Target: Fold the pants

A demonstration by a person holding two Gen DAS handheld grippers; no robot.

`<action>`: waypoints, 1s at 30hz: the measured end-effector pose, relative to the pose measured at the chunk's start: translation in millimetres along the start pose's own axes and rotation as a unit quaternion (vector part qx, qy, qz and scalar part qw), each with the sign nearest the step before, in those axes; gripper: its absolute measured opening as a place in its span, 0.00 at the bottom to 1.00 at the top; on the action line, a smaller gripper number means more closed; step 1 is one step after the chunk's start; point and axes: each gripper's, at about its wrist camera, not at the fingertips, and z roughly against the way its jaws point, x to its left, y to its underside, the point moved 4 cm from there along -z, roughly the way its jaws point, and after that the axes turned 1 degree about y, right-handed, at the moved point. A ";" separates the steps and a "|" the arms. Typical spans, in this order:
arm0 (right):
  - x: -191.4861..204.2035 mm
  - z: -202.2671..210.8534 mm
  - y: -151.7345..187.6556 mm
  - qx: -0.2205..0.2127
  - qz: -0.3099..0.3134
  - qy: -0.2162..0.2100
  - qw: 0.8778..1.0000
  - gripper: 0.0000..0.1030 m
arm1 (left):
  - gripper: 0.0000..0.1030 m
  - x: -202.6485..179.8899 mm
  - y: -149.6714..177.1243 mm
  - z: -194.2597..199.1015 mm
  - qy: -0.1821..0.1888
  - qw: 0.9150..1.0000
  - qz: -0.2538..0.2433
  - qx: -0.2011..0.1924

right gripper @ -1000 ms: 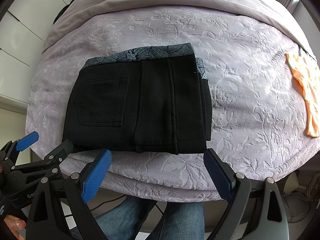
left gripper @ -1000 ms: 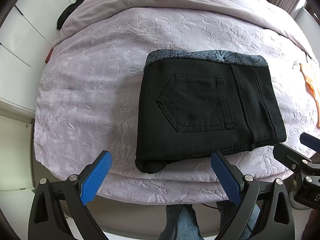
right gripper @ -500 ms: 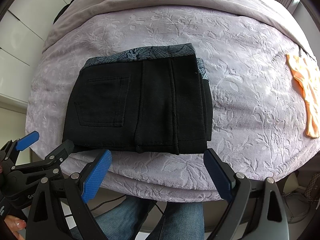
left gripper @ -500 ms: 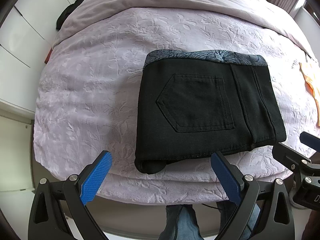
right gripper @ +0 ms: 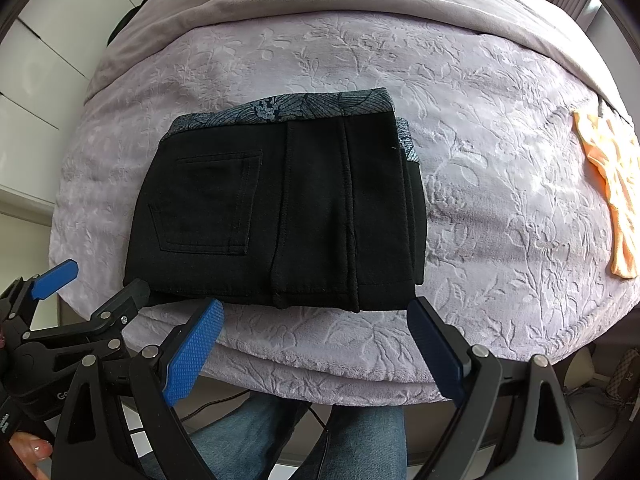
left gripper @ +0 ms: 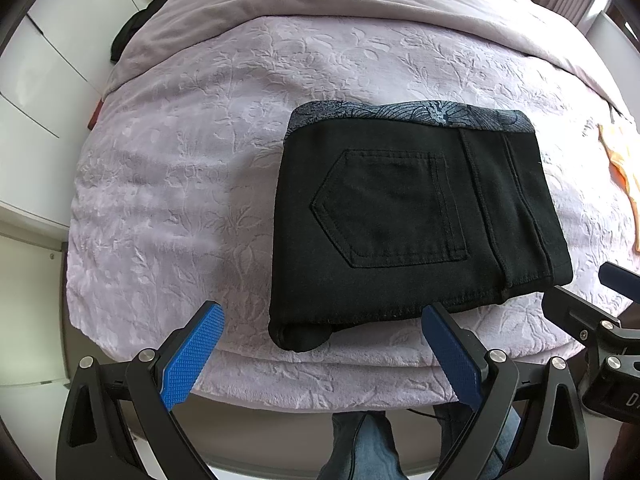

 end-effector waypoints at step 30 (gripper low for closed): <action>-1.1 -3.4 -2.4 0.003 0.003 0.003 1.000 0.92 | 0.97 1.4 -2.8 -1.7 0.006 1.000 0.001 -0.003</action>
